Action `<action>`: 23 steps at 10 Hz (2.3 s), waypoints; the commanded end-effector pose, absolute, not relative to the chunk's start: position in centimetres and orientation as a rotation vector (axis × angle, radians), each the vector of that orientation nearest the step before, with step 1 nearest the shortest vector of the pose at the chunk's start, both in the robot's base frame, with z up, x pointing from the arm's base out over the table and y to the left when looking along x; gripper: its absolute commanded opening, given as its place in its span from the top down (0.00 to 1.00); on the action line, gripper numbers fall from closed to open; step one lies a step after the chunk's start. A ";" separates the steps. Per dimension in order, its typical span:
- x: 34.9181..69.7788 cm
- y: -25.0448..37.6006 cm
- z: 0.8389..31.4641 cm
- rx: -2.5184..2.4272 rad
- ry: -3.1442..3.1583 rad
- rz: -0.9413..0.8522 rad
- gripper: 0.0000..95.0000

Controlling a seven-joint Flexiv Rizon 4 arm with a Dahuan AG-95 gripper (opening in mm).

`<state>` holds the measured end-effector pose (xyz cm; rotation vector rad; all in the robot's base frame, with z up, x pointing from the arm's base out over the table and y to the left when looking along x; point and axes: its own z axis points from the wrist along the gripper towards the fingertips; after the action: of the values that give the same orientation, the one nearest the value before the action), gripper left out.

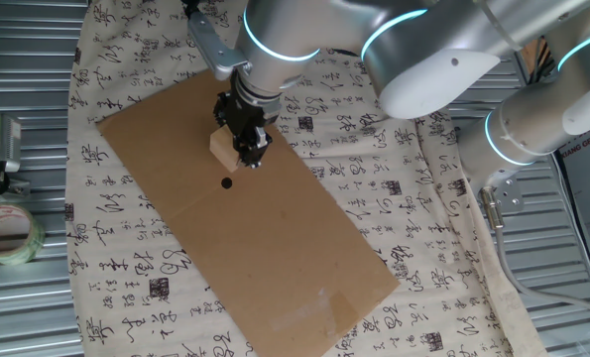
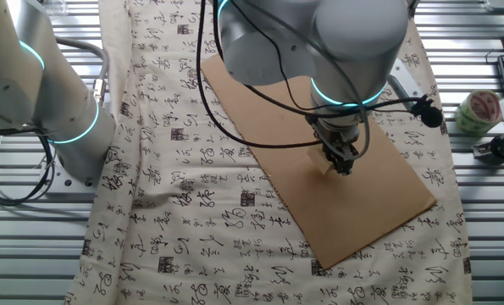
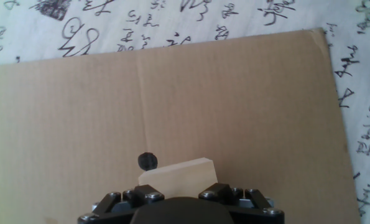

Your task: Grab the block and place it at the designated location

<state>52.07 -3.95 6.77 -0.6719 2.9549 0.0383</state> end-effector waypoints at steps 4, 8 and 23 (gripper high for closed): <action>52.1 -3.9 6.7 -0.824 2.925 0.016 1.00; 52.1 -3.9 6.7 -0.842 2.918 -0.024 1.00; 52.1 -3.9 6.7 -0.767 2.908 0.107 1.00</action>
<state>52.05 -3.81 6.65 -0.7671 2.9088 0.1093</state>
